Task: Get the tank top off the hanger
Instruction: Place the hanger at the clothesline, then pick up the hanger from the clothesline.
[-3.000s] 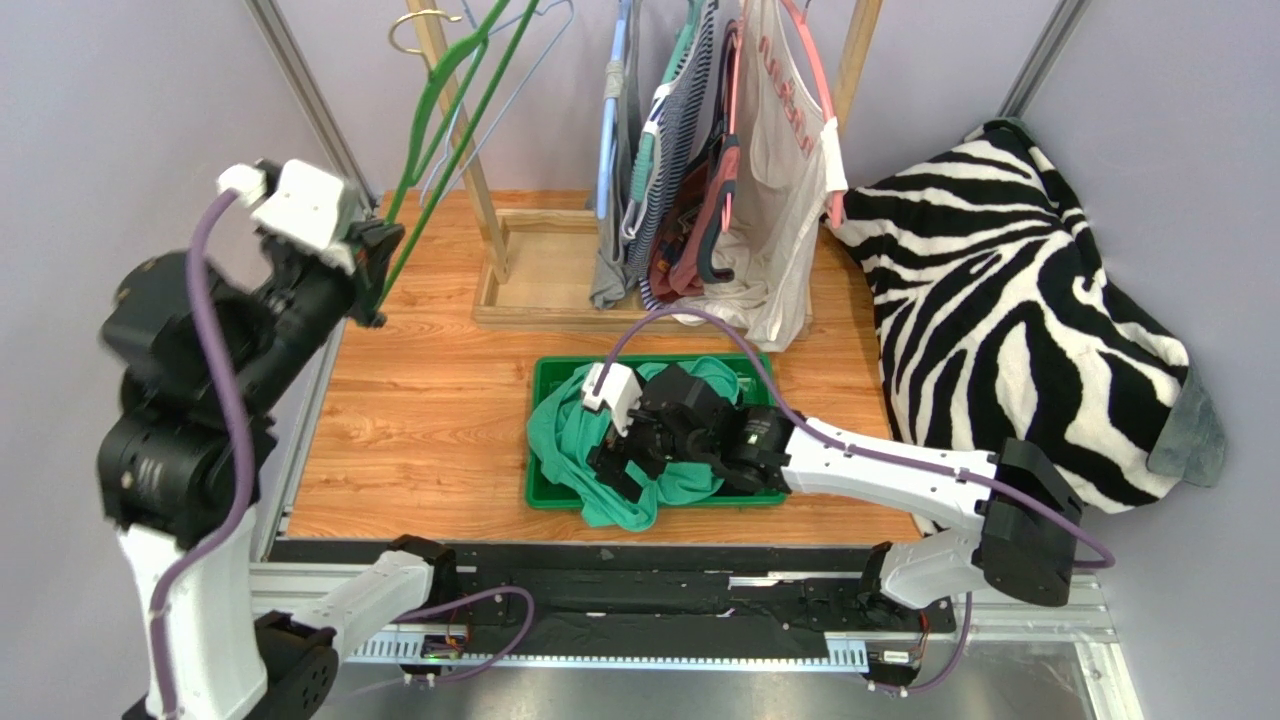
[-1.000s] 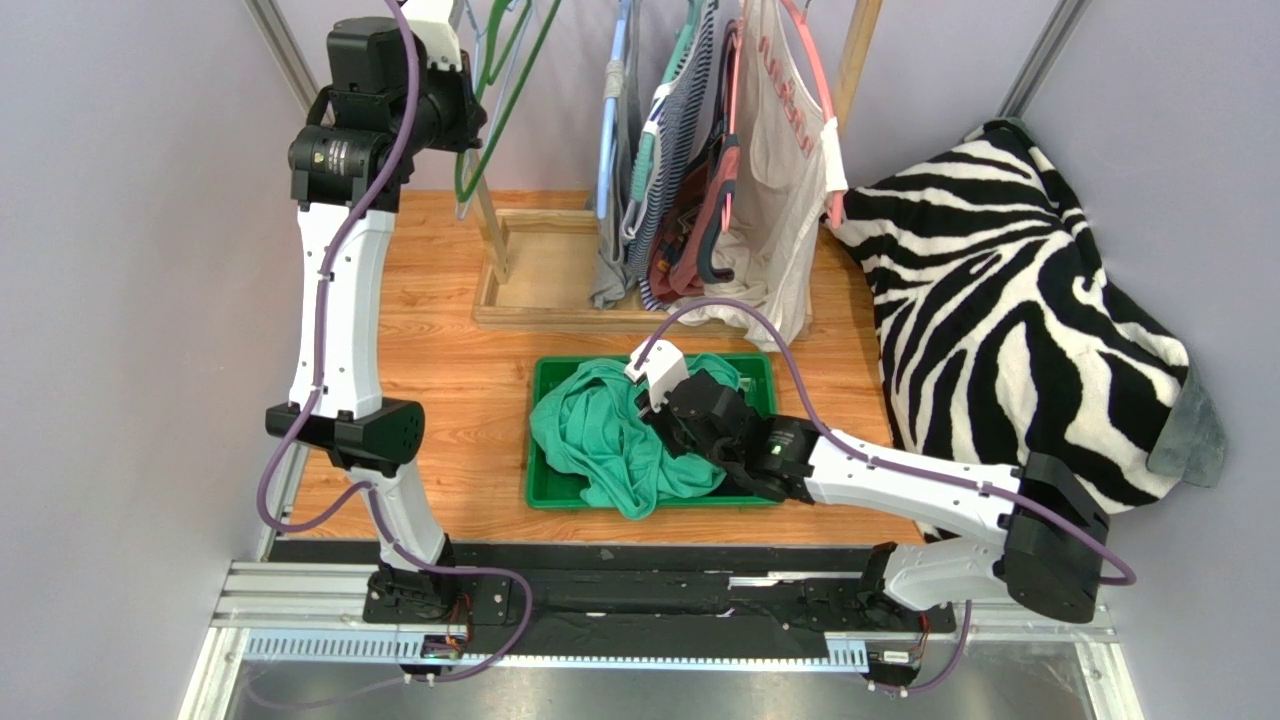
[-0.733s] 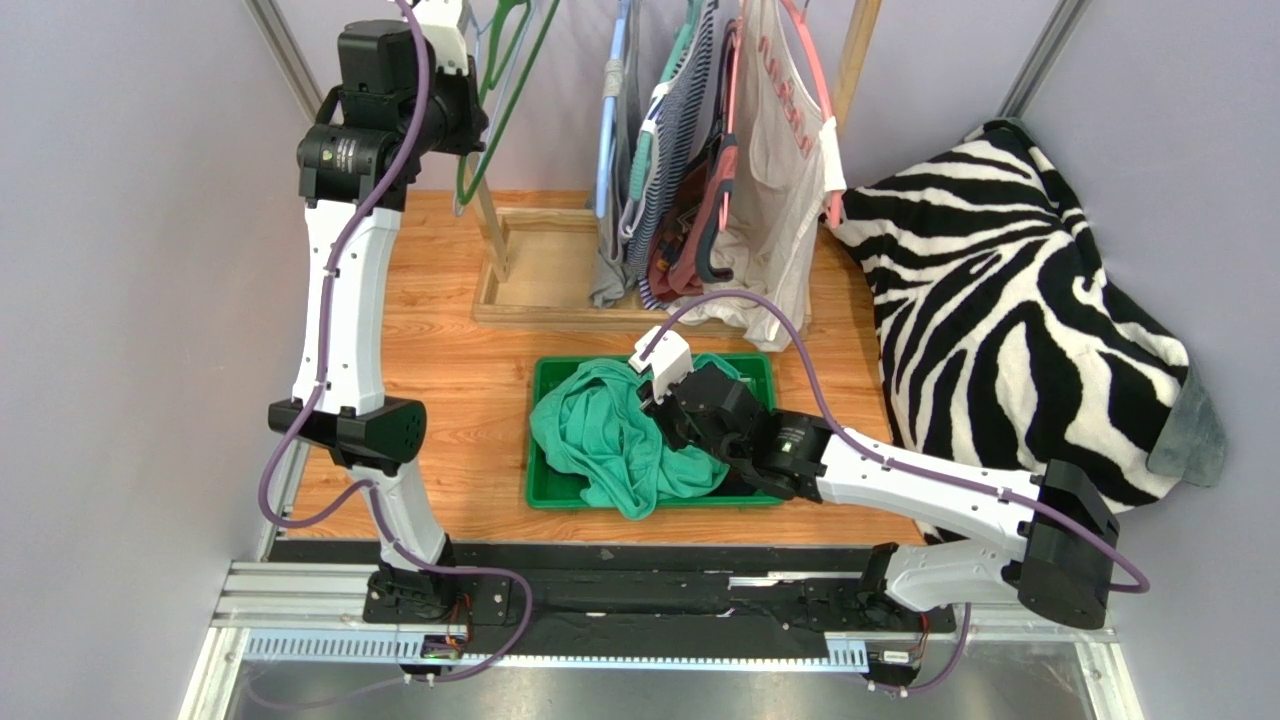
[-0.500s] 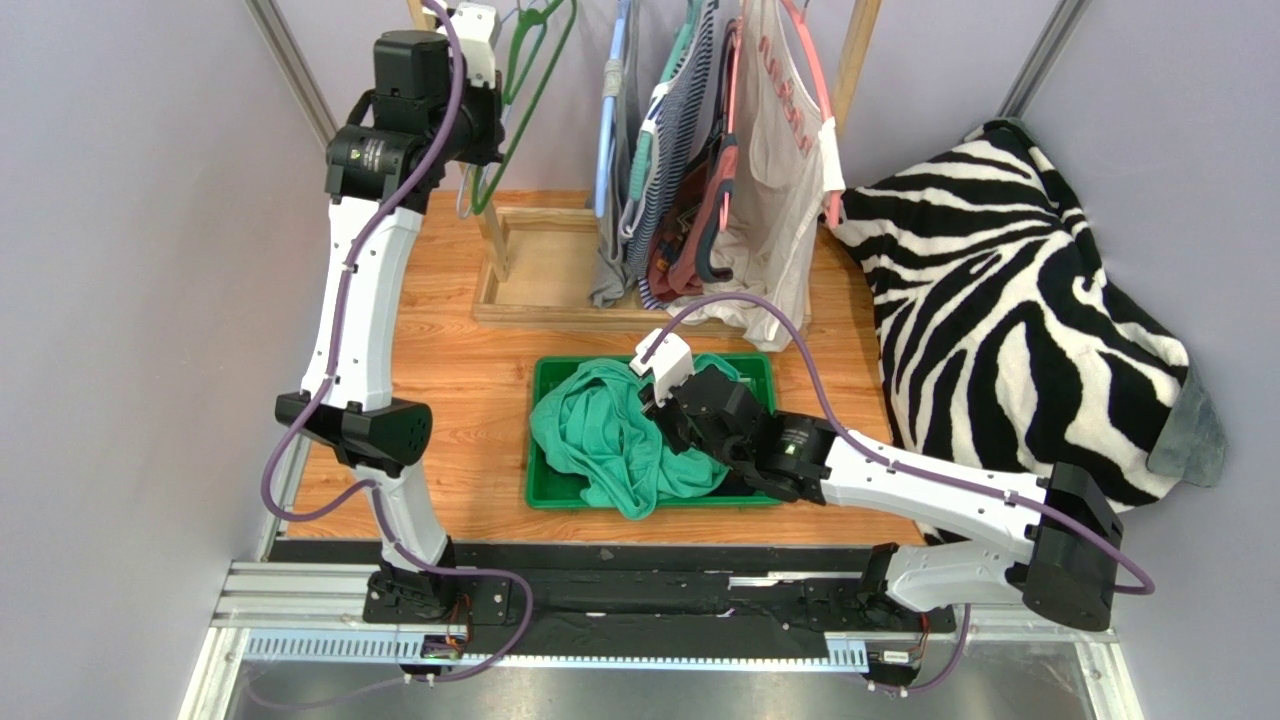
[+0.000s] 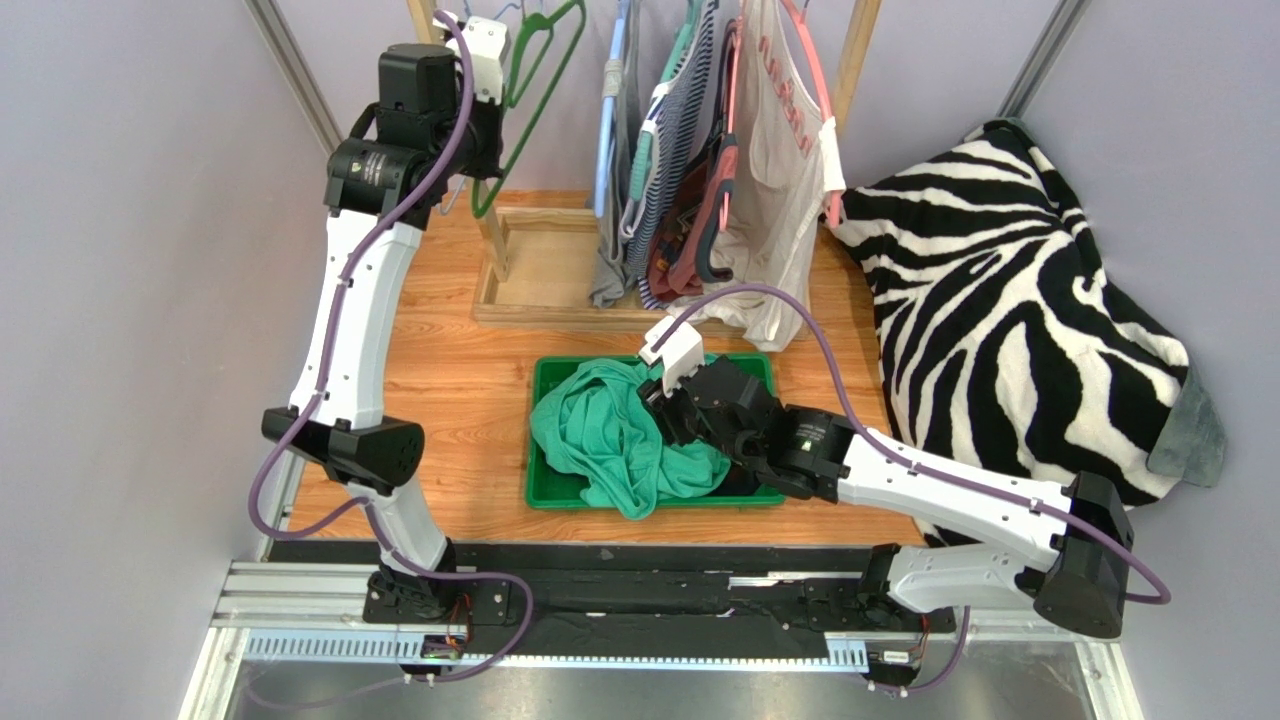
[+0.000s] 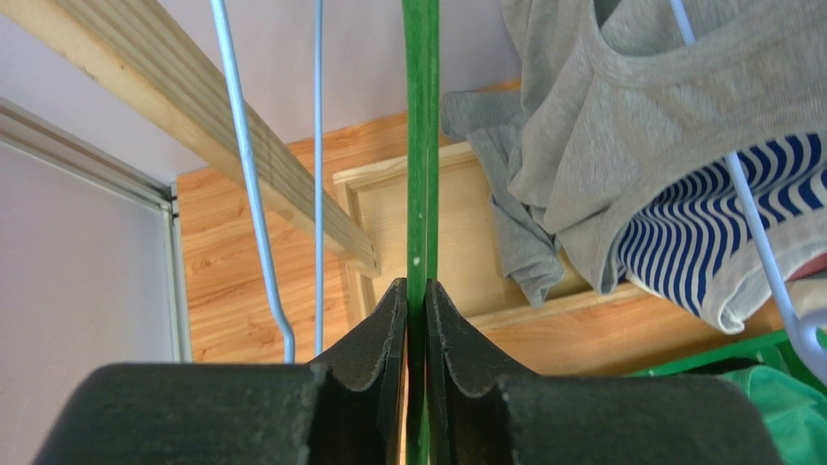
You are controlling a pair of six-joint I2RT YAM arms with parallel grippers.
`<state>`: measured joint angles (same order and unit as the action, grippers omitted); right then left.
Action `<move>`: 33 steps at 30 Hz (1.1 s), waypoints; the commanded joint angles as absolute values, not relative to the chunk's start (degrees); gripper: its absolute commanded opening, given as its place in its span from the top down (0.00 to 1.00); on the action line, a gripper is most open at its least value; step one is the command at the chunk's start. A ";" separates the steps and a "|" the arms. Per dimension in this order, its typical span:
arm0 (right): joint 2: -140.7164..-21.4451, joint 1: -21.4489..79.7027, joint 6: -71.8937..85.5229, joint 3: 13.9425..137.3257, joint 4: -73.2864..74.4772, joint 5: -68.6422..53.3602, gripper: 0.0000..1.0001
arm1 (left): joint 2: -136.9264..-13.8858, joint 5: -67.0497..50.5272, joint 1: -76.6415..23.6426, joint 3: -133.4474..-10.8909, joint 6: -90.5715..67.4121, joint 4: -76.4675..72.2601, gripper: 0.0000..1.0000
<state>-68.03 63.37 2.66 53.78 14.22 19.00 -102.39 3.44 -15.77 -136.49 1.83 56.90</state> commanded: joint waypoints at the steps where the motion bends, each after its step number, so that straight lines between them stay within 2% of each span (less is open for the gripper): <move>1: -65.31 63.72 1.41 60.02 15.11 22.58 0.55 | -94.50 3.08 -16.08 -133.95 4.74 57.22 0.79; 3: -64.52 63.72 0.79 61.52 15.47 22.76 0.52 | -92.30 2.81 -16.08 -131.94 6.50 55.90 0.74; 4: -64.42 63.72 0.79 61.87 15.73 23.20 0.51 | -90.28 1.86 -16.08 -131.31 7.03 55.64 0.63; 5: -64.25 63.72 0.70 61.96 15.73 23.38 0.49 | -89.22 1.15 -16.08 -130.87 8.16 55.46 0.46; 6: -63.99 63.72 0.70 62.14 15.91 23.90 0.48 | -88.16 0.36 -16.43 -130.17 8.52 55.55 0.02; 12: -62.41 63.72 2.28 62.05 16.70 25.93 0.47 | -79.54 -1.85 -25.30 -124.18 12.65 51.33 0.01; 16: -61.26 63.72 4.56 61.17 16.52 26.01 0.47 | -84.36 -3.42 -29.09 -130.33 11.34 50.20 0.01; 23: -59.07 64.16 6.50 60.12 17.49 26.89 0.50 | -92.54 -2.99 -29.18 -134.30 4.85 38.08 0.01; 27: -57.31 64.69 6.94 60.03 18.54 27.33 0.50 | -98.42 -4.31 -29.18 -139.63 0.71 36.30 0.01; 33: -55.20 65.48 7.73 58.72 20.12 28.30 0.52 | -106.25 -0.27 -29.18 -144.85 -2.11 34.11 0.01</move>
<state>-57.34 64.84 6.07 59.81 19.57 26.46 -105.43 -2.44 -28.97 -141.40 1.02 39.44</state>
